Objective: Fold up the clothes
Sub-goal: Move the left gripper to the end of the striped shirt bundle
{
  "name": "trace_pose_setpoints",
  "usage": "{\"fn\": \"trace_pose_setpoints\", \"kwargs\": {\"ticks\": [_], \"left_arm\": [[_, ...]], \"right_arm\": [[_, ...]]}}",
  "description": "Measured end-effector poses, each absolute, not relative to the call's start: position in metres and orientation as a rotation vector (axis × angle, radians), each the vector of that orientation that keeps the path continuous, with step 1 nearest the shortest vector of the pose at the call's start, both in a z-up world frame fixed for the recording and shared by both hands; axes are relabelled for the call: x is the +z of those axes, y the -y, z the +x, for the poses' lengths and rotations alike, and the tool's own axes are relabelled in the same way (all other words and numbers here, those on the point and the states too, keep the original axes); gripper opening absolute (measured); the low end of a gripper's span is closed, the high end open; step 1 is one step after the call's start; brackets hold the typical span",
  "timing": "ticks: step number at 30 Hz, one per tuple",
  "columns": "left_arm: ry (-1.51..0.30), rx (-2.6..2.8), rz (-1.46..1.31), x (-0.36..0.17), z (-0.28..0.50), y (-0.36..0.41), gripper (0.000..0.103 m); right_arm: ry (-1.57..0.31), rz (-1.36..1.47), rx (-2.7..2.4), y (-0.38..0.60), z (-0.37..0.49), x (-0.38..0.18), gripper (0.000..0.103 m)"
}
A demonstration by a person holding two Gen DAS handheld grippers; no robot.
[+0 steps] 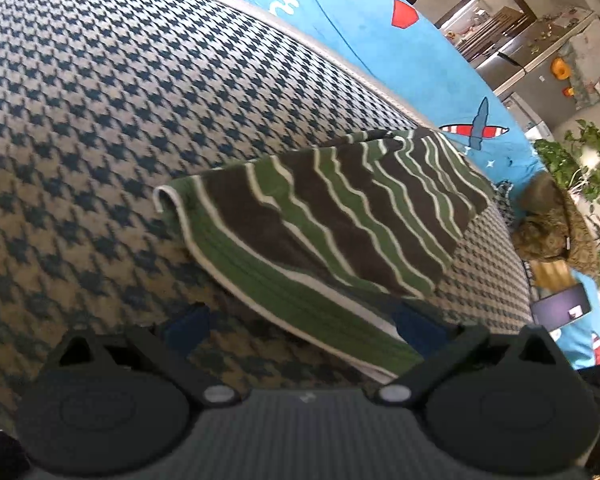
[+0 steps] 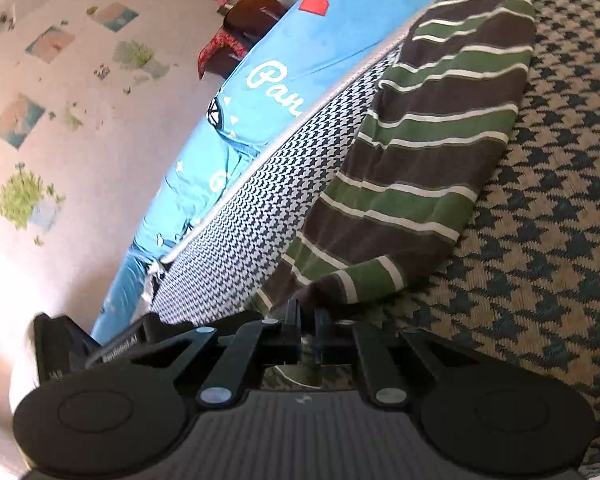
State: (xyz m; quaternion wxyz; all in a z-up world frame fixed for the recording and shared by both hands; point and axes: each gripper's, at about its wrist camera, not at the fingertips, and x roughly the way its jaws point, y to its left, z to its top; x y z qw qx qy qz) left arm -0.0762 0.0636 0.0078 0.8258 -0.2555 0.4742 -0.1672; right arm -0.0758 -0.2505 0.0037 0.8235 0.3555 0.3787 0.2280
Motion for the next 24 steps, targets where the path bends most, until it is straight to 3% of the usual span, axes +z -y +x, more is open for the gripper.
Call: {"fn": "trace_pose_setpoints", "kwargs": {"ticks": [13, 17, 19, 24], "left_arm": [[-0.971, -0.385, -0.6, 0.003, -0.048, -0.041, 0.103], [-0.945, -0.385, -0.583, 0.012, -0.049, -0.043, 0.103], [-0.936, -0.383, -0.583, 0.014, -0.049, -0.045, 0.103], [-0.938, -0.381, -0.592, 0.017, -0.051, -0.054, 0.103]], "right_arm": [[-0.787, 0.677, 0.456, 0.254, -0.08, 0.015, 0.009], [-0.814, 0.508, 0.417, 0.244, -0.086, 0.018, 0.013], [-0.803, 0.386, 0.39, 0.237, -0.092, 0.021, 0.02], [-0.622, 0.076, 0.362, 0.216, -0.119, 0.039, 0.026]]}}
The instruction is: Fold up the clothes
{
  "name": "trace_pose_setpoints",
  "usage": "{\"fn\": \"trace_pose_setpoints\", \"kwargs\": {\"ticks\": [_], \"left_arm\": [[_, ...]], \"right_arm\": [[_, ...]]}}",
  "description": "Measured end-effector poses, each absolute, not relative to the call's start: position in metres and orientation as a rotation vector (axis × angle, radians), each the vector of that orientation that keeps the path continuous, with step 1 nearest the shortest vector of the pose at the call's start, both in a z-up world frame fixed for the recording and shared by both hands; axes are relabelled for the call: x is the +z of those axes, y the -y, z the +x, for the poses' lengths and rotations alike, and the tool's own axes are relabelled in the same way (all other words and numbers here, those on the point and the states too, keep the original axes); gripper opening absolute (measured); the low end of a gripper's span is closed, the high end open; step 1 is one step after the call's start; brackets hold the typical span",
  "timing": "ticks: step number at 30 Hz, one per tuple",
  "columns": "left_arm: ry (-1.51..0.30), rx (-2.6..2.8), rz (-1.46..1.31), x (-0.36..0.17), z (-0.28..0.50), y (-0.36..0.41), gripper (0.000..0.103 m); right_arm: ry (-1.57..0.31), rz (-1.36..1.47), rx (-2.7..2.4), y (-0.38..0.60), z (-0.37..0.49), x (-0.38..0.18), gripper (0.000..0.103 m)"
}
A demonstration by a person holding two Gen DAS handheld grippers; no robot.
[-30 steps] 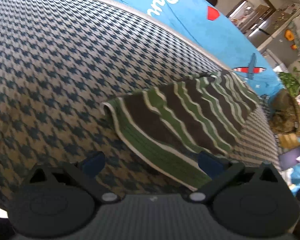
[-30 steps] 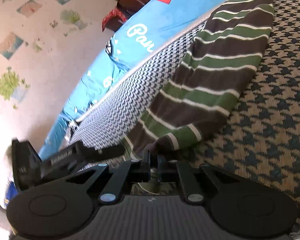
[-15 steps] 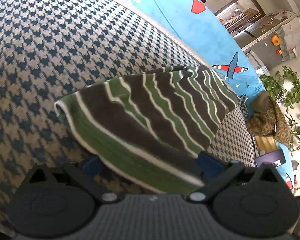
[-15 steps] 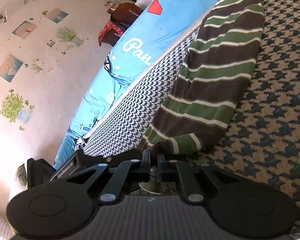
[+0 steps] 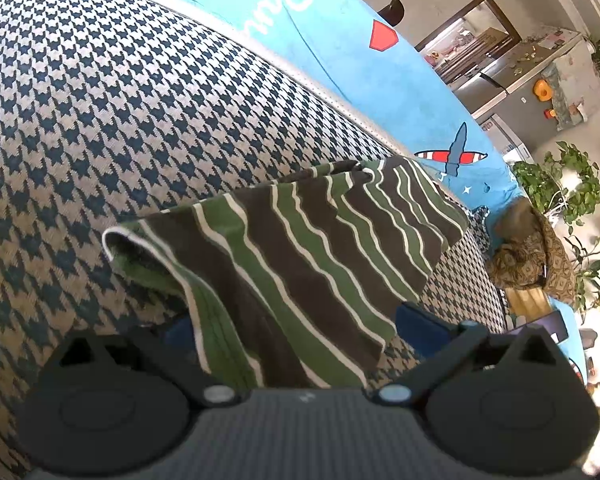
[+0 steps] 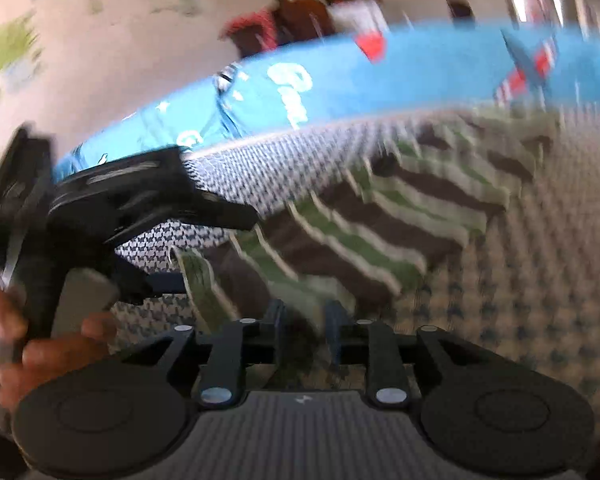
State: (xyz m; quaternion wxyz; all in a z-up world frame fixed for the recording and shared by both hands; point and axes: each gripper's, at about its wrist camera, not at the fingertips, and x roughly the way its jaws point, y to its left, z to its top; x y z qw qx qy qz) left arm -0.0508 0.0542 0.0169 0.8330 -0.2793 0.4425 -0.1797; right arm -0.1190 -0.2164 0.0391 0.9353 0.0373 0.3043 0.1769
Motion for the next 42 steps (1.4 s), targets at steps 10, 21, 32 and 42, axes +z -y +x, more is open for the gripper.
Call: {"fn": "trace_pose_setpoints", "kwargs": {"ticks": [10, 21, 32, 42], "left_arm": [[-0.937, -0.397, -0.578, 0.022, -0.049, -0.061, 0.103], [-0.951, -0.408, -0.582, 0.024, -0.045, -0.065, 0.103], [-0.976, -0.371, -0.606, 0.015, -0.043, -0.073, 0.103], [-1.014, -0.387, -0.669, 0.002, -0.021, -0.062, 0.103]], "right_arm": [[-0.573, -0.182, 0.578, 0.169, -0.137, 0.022, 0.034], [-0.56, -0.408, 0.558, 0.127, -0.123, -0.014, 0.054], [-0.636, -0.204, 0.501, 0.154, -0.09, -0.002, 0.015], [-0.758, 0.379, 0.514, 0.212, -0.054, 0.019, 0.015]]}}
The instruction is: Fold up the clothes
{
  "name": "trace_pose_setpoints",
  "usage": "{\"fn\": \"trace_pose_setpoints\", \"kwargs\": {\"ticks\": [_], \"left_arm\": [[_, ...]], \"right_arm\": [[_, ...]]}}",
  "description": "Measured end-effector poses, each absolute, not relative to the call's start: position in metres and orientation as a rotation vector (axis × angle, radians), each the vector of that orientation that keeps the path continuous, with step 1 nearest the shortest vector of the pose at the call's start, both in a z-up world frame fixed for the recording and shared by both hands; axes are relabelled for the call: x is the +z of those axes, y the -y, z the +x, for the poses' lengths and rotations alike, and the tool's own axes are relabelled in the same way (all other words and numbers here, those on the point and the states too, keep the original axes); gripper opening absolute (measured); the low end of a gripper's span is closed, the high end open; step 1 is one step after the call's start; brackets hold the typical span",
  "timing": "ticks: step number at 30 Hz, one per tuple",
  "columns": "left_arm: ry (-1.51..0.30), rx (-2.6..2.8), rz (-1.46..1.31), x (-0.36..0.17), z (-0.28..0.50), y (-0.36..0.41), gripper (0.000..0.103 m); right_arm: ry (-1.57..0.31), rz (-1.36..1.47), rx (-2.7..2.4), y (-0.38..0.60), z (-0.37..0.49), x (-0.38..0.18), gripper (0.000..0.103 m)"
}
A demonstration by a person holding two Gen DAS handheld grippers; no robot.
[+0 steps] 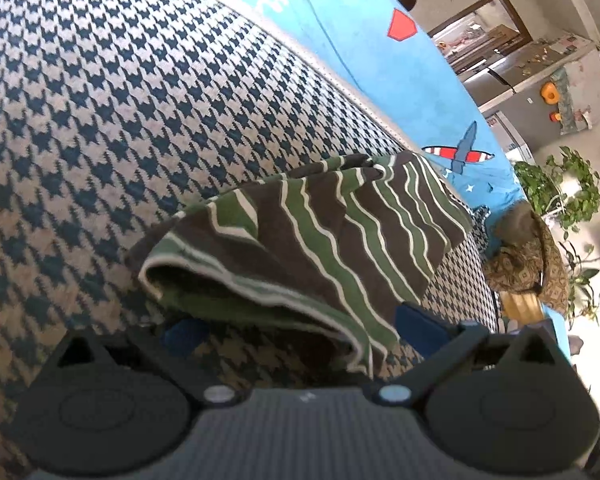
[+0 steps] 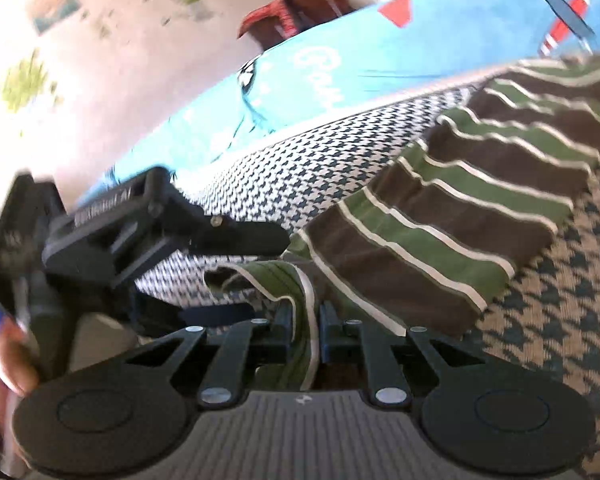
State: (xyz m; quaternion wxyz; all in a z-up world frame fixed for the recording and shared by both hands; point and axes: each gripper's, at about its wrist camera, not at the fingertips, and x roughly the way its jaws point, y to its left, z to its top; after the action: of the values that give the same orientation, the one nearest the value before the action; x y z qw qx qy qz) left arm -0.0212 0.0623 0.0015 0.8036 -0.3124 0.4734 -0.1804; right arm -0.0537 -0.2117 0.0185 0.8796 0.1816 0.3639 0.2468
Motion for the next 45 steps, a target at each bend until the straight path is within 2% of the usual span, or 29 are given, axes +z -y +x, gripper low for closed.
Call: {"fn": "trace_pose_setpoints", "kwargs": {"ticks": [6, 7, 9, 11, 13, 14, 17, 22, 28, 30, 32, 35, 37, 38, 39, 41, 45], "left_arm": [[-1.007, -0.351, -0.713, -0.005, -0.006, -0.053, 0.103], [-1.001, -0.341, -0.702, -0.005, -0.005, -0.05, 0.1], [-0.991, -0.312, -0.657, -0.003, -0.003, -0.043, 0.086], [-0.983, -0.276, -0.627, -0.004, -0.001, -0.037, 0.062], [-0.975, -0.245, -0.615, -0.005, 0.001, -0.037, 0.046], [-0.974, -0.233, -0.608, -0.006, 0.002, -0.036, 0.043], [-0.967, -0.223, -0.576, -0.005, 0.003, -0.036, 0.04], [-0.961, -0.212, -0.524, -0.004, 0.004, -0.032, 0.035], [-0.957, -0.205, -0.508, -0.003, 0.01, -0.025, 0.032], [-0.955, -0.207, -0.485, -0.003, 0.013, -0.02, 0.033], [-0.953, -0.217, -0.464, -0.003, 0.016, -0.014, 0.042], [-0.948, -0.225, -0.45, -0.003, 0.019, -0.008, 0.044], [-0.944, -0.219, -0.435, -0.003, 0.021, -0.004, 0.038], [-0.942, -0.213, -0.425, -0.003, 0.023, -0.002, 0.03], [-0.939, -0.202, -0.408, -0.003, 0.025, 0.001, 0.024], [-0.927, -0.184, -0.375, -0.002, 0.027, 0.005, 0.013], [-0.884, -0.14, -0.334, 0.007, 0.028, 0.009, 0.009]], "right_arm": [[-0.769, 0.396, 0.513, 0.209, -0.057, 0.016, 0.015], [-0.769, 0.393, 0.515, 0.209, -0.057, 0.016, 0.015], [-0.77, 0.395, 0.519, 0.21, -0.059, 0.018, 0.015], [-0.767, 0.378, 0.513, 0.211, -0.064, 0.021, 0.015], [-0.76, 0.338, 0.503, 0.208, -0.066, 0.021, 0.015], [-0.757, 0.315, 0.499, 0.206, -0.067, 0.021, 0.016], [-0.743, 0.241, 0.491, 0.201, -0.071, 0.021, 0.018], [-0.713, 0.121, 0.494, 0.19, -0.079, 0.02, 0.031], [-0.683, 0.029, 0.491, 0.182, -0.083, 0.018, 0.034], [-0.671, -0.001, 0.488, 0.179, -0.084, 0.017, 0.034], [-0.659, -0.026, 0.49, 0.176, -0.084, 0.017, 0.034], [-0.652, -0.069, 0.491, 0.171, -0.083, 0.013, 0.034], [-0.661, -0.085, 0.49, 0.168, -0.081, 0.01, 0.032], [-0.668, -0.08, 0.492, 0.168, -0.08, 0.009, 0.029], [-0.674, -0.073, 0.494, 0.169, -0.079, 0.008, 0.021], [-0.68, -0.067, 0.497, 0.17, -0.079, 0.008, 0.019], [-0.689, -0.046, 0.522, 0.169, -0.078, 0.011, 0.016]]}}
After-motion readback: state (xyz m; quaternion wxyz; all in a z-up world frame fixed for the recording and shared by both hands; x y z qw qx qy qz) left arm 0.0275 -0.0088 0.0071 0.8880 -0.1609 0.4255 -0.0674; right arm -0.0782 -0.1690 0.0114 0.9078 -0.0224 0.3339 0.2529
